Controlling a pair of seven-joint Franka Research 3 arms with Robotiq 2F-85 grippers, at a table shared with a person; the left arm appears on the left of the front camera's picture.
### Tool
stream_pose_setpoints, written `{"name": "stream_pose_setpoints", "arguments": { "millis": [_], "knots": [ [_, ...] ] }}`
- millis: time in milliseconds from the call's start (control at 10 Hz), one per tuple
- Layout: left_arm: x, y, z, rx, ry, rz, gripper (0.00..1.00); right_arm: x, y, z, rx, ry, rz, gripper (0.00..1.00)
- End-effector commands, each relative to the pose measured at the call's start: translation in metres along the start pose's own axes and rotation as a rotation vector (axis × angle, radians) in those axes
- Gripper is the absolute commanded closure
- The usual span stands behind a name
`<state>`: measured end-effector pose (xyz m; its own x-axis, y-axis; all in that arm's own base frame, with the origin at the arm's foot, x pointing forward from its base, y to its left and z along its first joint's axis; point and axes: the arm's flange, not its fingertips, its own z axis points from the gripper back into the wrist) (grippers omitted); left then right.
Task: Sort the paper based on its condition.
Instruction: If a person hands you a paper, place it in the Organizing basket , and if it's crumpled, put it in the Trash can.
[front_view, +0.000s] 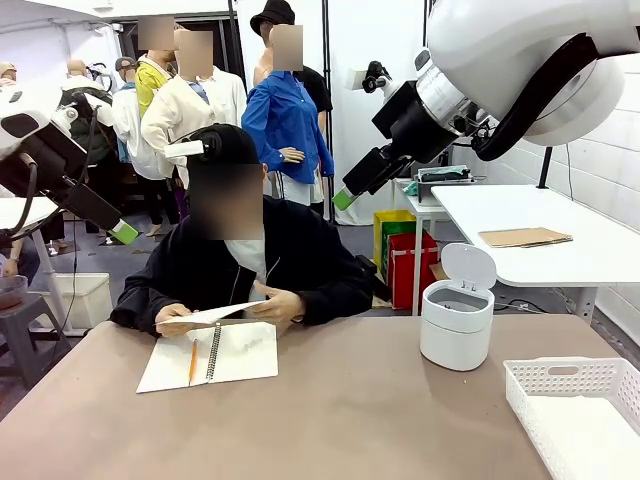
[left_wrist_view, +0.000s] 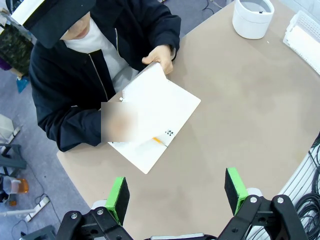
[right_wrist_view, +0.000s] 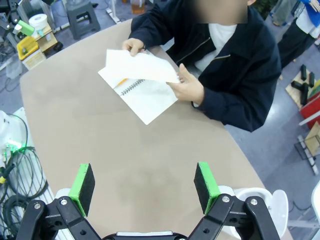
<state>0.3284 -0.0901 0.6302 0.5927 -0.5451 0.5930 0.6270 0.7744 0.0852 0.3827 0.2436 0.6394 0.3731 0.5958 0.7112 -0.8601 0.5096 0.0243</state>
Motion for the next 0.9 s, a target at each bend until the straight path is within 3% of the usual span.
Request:
{"name": "stream_pose_setpoints", "arguments": {
  "millis": [0,800],
  "knots": [
    [-0.0003,0.0002,0.0004,0.005,0.001,0.001,0.0,-0.0047,0.0015,-0.0007,0.005,0.003,-0.002,0.0],
    [-0.0003,0.0002,0.0004,0.005,0.001,0.001,0.0,-0.0047,0.0015,-0.0007,0.005,0.003,-0.002,0.0]
  ]
}}
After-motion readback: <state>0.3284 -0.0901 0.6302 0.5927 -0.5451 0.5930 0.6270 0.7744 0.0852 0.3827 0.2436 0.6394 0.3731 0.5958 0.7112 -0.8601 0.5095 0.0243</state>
